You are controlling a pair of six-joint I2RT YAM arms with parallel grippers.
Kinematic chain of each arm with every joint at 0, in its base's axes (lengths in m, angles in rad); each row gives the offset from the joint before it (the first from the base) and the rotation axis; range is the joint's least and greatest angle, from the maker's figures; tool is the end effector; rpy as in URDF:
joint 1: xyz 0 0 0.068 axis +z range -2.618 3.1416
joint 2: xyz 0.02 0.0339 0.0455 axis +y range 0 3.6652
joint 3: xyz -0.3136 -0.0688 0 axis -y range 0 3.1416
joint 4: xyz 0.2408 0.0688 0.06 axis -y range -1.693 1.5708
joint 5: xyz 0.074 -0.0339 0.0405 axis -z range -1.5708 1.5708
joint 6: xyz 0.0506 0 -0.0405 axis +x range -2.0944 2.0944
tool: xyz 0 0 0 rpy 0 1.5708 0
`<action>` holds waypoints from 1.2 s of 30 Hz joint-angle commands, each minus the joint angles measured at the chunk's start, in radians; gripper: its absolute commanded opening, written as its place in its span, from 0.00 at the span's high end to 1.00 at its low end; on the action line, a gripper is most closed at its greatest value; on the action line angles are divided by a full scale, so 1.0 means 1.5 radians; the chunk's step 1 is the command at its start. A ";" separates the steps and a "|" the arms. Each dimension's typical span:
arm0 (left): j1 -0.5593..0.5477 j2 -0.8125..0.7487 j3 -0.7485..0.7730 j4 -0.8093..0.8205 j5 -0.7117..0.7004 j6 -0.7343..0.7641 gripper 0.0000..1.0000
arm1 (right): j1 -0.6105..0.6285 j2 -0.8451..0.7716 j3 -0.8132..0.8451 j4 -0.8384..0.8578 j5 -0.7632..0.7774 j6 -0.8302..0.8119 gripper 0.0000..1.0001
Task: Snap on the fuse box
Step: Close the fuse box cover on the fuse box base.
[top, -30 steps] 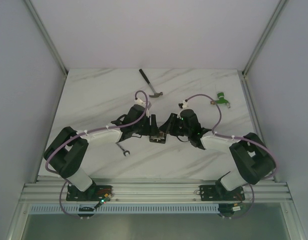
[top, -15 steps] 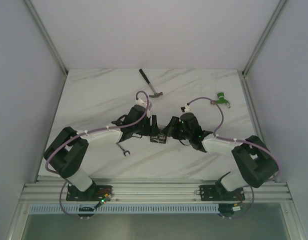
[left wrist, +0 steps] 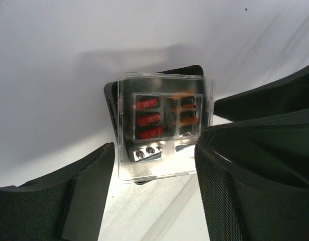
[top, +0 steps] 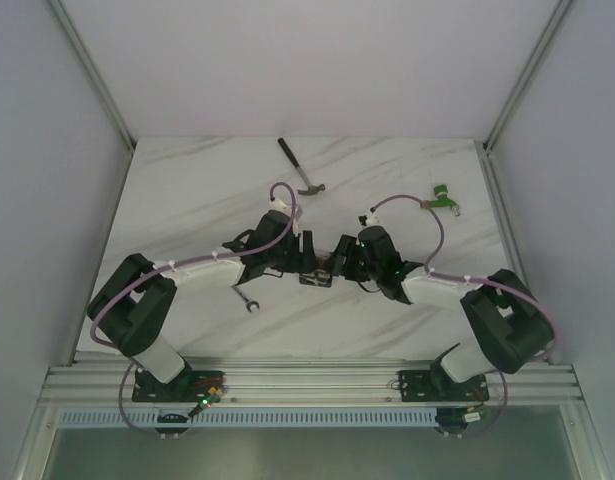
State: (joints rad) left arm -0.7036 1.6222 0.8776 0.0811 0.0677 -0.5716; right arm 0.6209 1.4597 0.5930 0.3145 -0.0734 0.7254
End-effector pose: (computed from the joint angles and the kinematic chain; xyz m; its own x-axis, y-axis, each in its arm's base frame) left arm 0.2661 -0.2303 0.2310 -0.7661 -0.0578 -0.6401 0.3230 0.8264 -0.4612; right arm 0.2360 0.1734 0.2152 -0.7379 0.2857 -0.6115 -0.1891 0.7822 0.5936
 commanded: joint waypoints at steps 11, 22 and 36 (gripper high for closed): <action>-0.009 -0.026 -0.006 -0.011 0.081 -0.041 0.27 | 0.010 0.043 0.020 0.104 -0.095 0.047 0.61; -0.001 -0.065 -0.023 -0.041 0.019 -0.026 0.24 | 0.011 -0.001 0.054 -0.016 -0.047 -0.007 0.50; 0.016 -0.055 -0.050 -0.017 0.053 -0.028 0.27 | 0.023 0.009 0.033 -0.005 -0.032 0.027 0.59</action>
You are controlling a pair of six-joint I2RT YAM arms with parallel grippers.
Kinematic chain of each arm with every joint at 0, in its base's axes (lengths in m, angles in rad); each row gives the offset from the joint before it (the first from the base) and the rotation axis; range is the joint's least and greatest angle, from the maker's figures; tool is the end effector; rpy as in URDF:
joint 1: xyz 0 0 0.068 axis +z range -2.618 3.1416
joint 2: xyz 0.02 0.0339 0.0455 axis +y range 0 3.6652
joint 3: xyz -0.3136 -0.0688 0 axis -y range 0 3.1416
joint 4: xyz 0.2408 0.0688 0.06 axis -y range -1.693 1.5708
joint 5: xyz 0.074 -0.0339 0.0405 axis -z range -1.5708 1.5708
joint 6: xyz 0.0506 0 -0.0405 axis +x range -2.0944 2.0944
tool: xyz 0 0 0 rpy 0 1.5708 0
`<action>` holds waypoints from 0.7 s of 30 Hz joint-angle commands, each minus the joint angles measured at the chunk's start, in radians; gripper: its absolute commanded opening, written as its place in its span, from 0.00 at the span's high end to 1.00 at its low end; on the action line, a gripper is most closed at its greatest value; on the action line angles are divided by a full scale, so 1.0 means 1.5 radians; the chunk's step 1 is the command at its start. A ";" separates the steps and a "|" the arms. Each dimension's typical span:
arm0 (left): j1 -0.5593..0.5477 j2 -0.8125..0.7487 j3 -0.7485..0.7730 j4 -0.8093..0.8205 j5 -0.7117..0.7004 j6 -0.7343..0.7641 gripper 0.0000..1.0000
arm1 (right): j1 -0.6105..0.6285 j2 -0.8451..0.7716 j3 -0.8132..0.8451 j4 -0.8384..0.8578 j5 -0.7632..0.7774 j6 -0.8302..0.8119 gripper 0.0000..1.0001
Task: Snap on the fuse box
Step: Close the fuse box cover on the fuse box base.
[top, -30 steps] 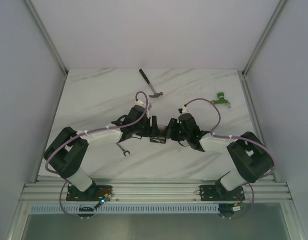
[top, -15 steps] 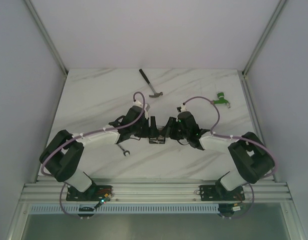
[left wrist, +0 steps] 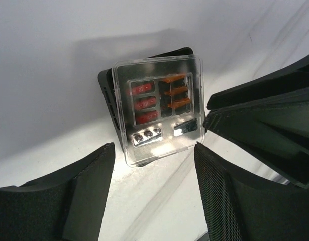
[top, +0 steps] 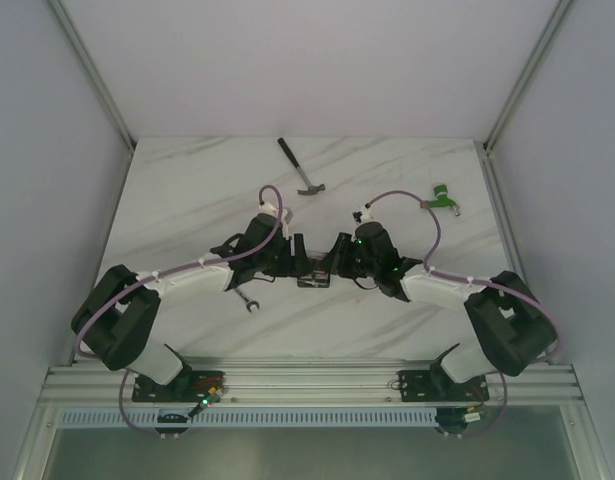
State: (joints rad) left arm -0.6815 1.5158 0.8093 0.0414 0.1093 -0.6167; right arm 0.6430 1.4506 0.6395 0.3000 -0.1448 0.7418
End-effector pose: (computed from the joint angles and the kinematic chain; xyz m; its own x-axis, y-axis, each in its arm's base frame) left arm 0.2471 -0.2076 0.2392 -0.7917 -0.0980 -0.6030 0.2880 0.8105 -0.5100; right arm 0.2357 0.1857 0.2309 -0.7575 0.2678 -0.5954 -0.2472 0.7264 0.6413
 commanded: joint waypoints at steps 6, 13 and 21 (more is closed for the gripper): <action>0.000 0.033 -0.005 0.022 0.055 0.002 0.32 | 0.017 0.019 0.010 -0.027 0.029 0.027 0.60; 0.000 0.040 -0.008 0.025 0.053 0.002 0.36 | 0.029 0.008 0.013 -0.060 0.063 0.032 0.59; 0.000 0.040 -0.012 0.024 0.039 0.002 0.37 | 0.042 -0.018 0.015 -0.086 0.072 0.023 0.59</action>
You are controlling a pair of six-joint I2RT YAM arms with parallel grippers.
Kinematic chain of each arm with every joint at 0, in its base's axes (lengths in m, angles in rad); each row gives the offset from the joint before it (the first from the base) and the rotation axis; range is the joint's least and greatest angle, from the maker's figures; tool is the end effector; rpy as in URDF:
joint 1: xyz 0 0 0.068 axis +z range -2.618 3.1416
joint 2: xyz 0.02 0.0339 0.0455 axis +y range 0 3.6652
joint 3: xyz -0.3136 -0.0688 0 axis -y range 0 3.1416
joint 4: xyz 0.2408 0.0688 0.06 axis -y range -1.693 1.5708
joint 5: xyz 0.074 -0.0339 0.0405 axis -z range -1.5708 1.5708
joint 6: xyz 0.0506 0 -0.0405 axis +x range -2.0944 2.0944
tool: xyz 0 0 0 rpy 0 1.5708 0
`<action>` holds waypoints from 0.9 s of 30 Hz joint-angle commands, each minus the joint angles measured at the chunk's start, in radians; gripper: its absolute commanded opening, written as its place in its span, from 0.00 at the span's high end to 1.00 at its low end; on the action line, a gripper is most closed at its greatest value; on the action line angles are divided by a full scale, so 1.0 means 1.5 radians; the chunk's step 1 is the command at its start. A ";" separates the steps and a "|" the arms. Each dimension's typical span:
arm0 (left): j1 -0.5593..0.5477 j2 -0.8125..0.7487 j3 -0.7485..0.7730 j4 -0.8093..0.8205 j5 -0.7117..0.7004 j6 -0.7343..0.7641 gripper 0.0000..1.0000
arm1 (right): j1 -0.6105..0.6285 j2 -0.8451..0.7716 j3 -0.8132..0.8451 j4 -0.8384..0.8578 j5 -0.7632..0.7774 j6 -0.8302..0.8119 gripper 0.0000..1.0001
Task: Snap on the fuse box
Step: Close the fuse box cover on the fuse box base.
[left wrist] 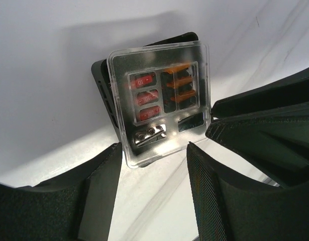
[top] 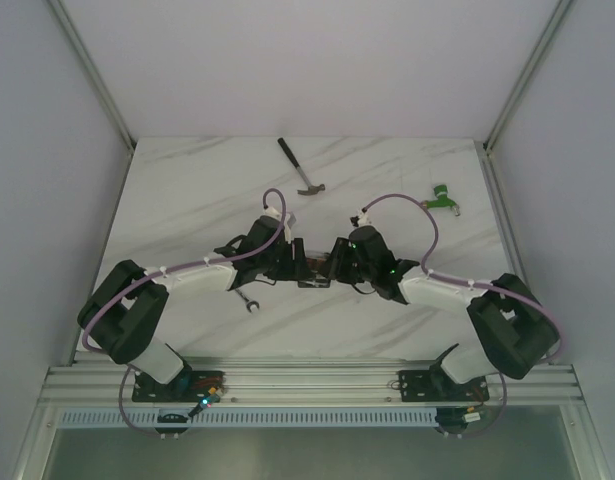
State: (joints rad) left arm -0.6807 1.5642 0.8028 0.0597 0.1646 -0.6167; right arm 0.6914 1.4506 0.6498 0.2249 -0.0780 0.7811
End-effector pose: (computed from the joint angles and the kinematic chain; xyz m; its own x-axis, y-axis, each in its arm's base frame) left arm 0.2499 -0.2130 0.2244 -0.8245 -0.0664 -0.5619 0.2957 0.7961 -0.5280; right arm 0.2266 0.1927 0.2260 -0.7809 0.2648 -0.5657 -0.1918 0.7603 0.6206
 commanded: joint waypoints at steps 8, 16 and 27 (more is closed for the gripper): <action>0.000 0.010 -0.009 0.012 0.001 0.002 0.37 | 0.014 -0.015 0.013 -0.050 0.041 -0.005 0.58; 0.000 0.010 -0.006 0.013 0.009 0.002 0.38 | 0.020 0.025 0.027 -0.016 0.016 -0.006 0.60; 0.000 -0.007 -0.004 0.012 0.012 0.002 0.39 | 0.026 -0.016 0.051 0.021 -0.016 -0.016 0.65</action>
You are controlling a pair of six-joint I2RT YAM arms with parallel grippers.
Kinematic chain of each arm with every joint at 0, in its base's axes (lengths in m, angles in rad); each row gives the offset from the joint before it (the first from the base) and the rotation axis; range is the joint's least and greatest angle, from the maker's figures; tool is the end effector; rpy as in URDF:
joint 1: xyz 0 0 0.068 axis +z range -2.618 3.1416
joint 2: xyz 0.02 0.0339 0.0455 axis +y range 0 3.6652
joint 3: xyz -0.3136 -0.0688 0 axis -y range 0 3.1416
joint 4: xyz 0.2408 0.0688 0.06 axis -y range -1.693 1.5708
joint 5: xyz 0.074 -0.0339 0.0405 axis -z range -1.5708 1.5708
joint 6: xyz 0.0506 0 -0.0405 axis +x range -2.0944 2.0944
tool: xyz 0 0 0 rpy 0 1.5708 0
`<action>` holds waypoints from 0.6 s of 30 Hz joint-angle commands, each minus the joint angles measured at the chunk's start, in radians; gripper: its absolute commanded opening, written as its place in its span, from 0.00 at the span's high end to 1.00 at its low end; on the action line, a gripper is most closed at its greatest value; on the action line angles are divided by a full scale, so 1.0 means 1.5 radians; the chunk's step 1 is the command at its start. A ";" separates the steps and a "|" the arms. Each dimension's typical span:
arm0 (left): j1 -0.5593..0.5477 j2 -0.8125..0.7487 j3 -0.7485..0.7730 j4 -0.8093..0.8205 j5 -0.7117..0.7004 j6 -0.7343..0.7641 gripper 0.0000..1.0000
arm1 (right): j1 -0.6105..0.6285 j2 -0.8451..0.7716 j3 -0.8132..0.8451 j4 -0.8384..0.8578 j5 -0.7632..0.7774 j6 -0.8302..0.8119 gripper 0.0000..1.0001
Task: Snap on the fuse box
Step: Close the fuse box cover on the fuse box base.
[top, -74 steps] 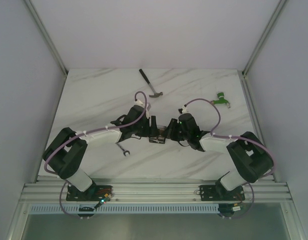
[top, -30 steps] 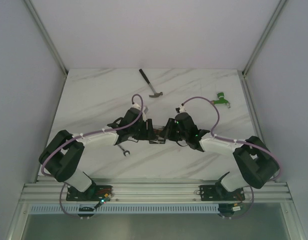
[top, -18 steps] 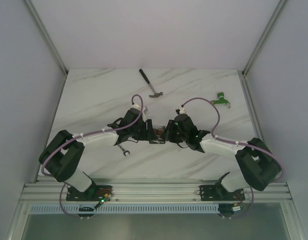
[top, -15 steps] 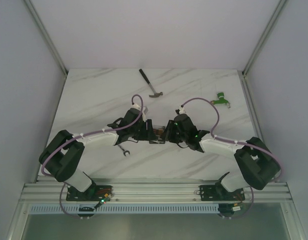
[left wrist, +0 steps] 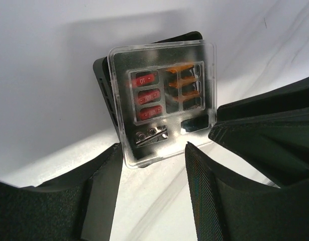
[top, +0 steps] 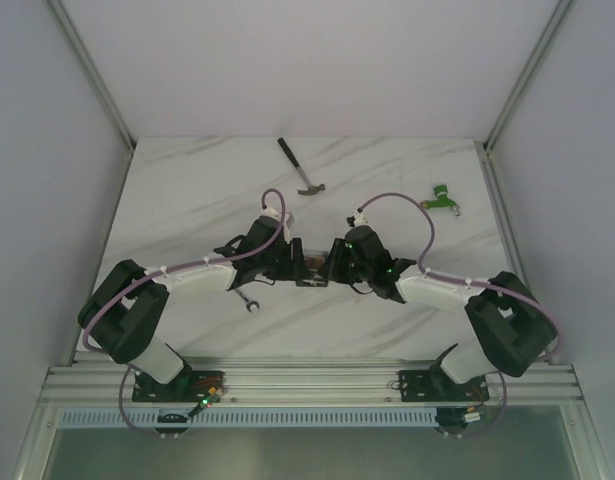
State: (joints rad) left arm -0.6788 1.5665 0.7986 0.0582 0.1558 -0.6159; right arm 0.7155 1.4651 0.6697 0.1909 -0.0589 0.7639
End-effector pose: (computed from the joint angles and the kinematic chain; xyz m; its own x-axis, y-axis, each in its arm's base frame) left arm 0.2501 -0.2118 0.2222 -0.8252 -0.0675 -0.5608 0.2881 0.8036 -0.5207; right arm 0.2251 0.1996 0.2246 -0.7881 0.2300 -0.5710 -0.2026 0.7791 0.5933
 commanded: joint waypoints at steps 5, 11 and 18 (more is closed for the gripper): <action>-0.002 -0.018 -0.002 0.010 0.015 0.001 0.39 | 0.011 -0.025 0.053 0.030 -0.017 -0.011 0.65; -0.004 -0.025 0.000 0.007 0.008 0.002 0.39 | 0.010 -0.016 0.053 0.013 0.019 -0.019 0.65; -0.013 -0.017 0.013 0.002 0.013 0.004 0.37 | 0.008 -0.014 0.055 -0.019 0.040 -0.026 0.65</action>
State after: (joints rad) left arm -0.6827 1.5574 0.7986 0.0475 0.1425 -0.6159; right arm 0.7155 1.4464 0.7235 0.1780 -0.0208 0.7341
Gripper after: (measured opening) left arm 0.625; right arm 0.357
